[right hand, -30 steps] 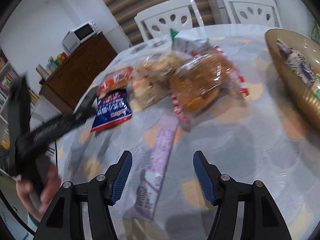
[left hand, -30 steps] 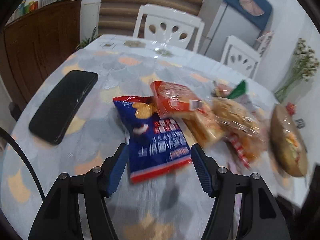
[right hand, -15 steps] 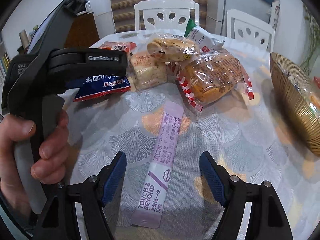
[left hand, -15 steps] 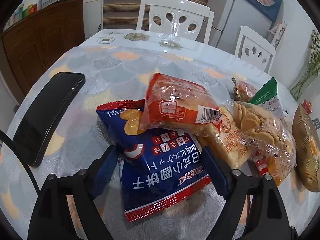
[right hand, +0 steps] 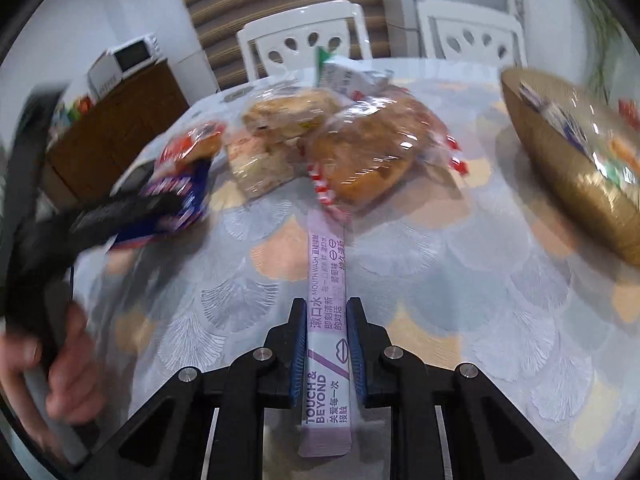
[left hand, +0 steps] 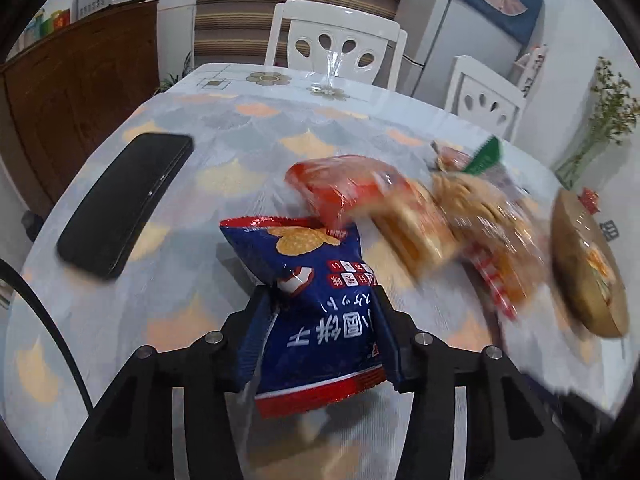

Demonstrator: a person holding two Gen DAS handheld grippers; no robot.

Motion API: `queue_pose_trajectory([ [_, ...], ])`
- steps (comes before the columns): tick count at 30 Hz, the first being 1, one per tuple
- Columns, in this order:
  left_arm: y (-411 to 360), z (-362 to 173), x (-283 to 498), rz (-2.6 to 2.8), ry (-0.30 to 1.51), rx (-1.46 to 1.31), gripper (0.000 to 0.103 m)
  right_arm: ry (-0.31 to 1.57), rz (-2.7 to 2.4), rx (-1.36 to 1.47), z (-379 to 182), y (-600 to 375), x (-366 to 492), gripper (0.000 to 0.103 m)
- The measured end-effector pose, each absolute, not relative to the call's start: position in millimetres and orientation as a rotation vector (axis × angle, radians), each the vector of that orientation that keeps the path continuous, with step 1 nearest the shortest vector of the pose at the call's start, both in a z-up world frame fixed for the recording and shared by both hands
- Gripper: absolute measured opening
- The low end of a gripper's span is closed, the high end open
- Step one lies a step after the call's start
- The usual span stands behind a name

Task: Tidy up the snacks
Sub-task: 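Grasp the blue biscuit bag with the left tool while the right tool grasps the lilac stick pack, then carry the bag and stick pack into the amber bowl and open both tools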

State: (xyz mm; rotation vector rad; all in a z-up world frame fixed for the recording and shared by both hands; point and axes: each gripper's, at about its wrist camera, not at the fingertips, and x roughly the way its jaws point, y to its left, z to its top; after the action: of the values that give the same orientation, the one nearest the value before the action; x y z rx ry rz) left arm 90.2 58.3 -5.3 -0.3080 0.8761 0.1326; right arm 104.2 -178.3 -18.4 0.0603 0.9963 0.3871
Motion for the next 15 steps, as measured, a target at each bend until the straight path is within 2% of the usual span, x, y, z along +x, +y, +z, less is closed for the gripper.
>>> queue_pose_trajectory([
  [5, 47.1, -5.4, 47.3, 0.075, 0.851, -0.338, 0.046, 0.973, 0.419, 0.062, -9.9, -204.9, 107.3, 0.019],
  [13, 29.6, -16.8, 40.8, 0.086, 0.838, -0.258, 0.047, 0.959, 0.441, 0.007, -16.4, -220.7, 103.6, 0.02],
  [14, 29.5, -17.7, 40.6, 0.086, 0.838, -0.259, 0.047, 0.958, 0.445, 0.019, -16.6, -222.0, 103.2, 0.026],
  [15, 30.1, -18.4, 40.6, 0.087, 0.838, -0.261, 0.048, 0.957, 0.446, 0.027, -16.1, -223.1, 104.2, 0.044],
])
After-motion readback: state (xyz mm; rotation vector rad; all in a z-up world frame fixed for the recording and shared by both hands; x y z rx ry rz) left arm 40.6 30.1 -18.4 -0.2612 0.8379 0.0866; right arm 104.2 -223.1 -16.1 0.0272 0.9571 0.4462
